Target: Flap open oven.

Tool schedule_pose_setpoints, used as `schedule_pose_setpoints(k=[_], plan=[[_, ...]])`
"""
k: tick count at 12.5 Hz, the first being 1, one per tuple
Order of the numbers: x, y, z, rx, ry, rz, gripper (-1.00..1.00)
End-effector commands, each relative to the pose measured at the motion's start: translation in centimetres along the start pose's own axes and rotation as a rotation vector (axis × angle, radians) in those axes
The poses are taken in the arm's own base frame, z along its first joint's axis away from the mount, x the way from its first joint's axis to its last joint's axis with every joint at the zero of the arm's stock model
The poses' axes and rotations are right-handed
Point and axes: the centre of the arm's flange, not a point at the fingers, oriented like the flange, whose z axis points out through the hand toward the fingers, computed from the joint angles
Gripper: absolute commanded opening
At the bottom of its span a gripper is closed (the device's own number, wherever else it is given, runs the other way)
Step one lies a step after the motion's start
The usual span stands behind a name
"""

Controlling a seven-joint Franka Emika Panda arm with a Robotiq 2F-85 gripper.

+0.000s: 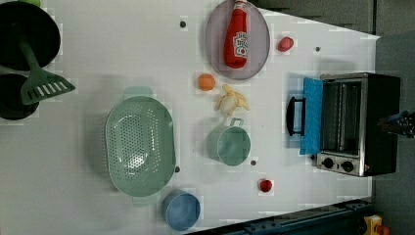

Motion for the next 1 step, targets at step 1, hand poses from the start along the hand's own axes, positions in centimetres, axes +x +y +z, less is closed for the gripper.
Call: schedule_pose_setpoints(k=[1], plan=[[0.12, 0.33, 0.09, 0.0, -0.021, 0.063, -0.65]])
